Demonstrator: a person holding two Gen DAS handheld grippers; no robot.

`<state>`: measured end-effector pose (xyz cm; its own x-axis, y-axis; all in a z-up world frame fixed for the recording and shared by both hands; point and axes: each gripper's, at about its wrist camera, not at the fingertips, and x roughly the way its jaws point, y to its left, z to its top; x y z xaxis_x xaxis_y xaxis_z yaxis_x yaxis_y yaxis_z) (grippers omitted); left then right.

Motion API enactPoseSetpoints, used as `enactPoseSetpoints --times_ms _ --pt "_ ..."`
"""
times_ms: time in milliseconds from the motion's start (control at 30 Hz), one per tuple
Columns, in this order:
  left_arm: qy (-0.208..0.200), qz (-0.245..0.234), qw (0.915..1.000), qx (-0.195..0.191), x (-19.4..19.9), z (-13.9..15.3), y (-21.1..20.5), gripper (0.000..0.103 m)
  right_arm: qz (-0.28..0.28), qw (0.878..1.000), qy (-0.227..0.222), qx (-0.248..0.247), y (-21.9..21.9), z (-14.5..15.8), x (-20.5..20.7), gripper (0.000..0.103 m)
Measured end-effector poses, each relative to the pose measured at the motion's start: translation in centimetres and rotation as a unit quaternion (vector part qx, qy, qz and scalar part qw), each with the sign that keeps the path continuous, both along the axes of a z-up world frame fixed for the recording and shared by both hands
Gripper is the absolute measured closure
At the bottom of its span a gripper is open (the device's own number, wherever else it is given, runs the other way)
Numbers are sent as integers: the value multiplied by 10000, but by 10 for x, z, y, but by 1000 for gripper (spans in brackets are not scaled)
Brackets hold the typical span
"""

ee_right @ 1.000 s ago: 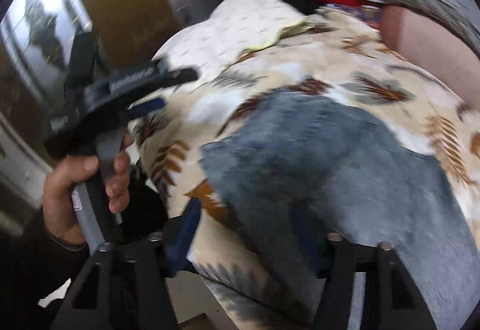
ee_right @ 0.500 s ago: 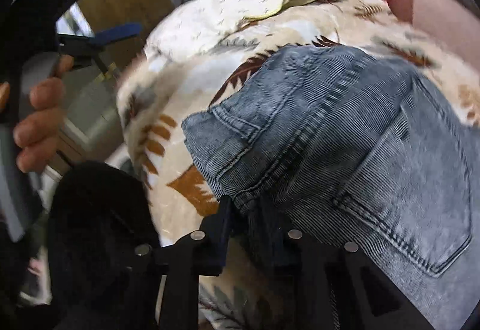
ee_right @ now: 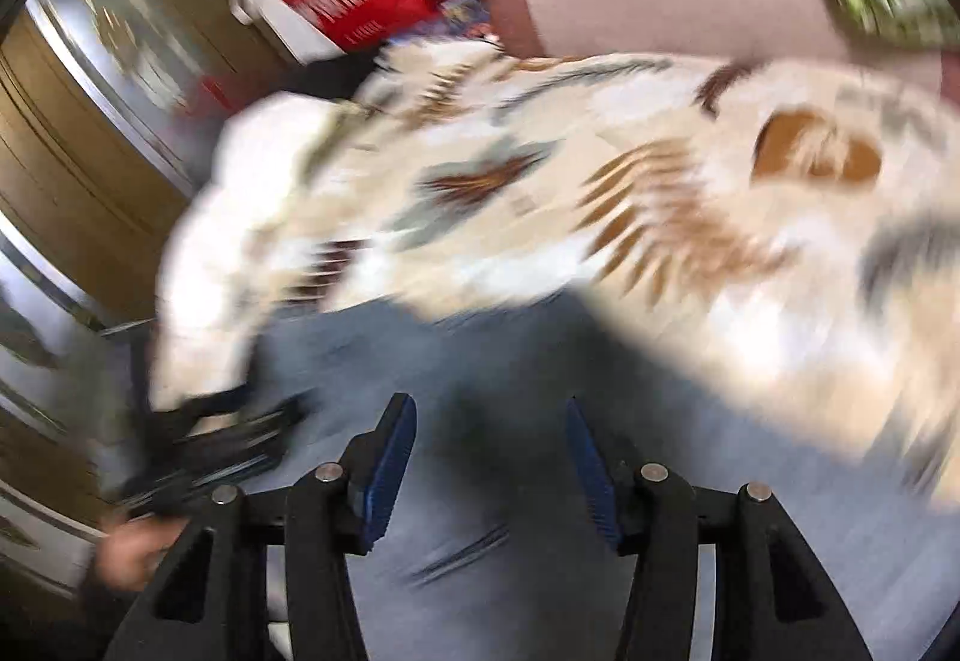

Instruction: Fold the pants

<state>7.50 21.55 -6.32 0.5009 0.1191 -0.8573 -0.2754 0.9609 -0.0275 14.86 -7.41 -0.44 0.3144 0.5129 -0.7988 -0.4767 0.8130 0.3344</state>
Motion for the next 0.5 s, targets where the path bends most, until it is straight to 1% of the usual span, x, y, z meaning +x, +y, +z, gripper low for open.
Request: enactPoseSetpoints --times_ms 33,100,133,200,300,333,433,500 --pt "-13 -5 10000 -10 -1 -2 1 13 86 9997 62 -198 7 -5 15 49" --pt "-69 6 10000 -27 -4 -6 3 12 156 9993 112 -333 17 -13 43 50" --pt "-103 -7 9999 -7 -6 -6 2 12 209 9987 243 -388 23 -19 55 56" --pt "-137 -25 9999 1 -7 -6 2 12 346 9972 538 -383 27 -29 62 69" --pt "-171 -56 9998 7 -5 -6 2 12 572 9921 752 -824 39 -46 66 91" --pt "-179 -62 9998 11 -5 -6 2 12 620 9919 653 -897 41 -45 64 98" --pt "-188 -60 9998 30 -5 -6 1 12 510 9938 290 -950 39 -32 60 101" --pt "-192 -52 9998 32 -5 -6 1 12 360 9931 22 -1114 38 -27 61 102"
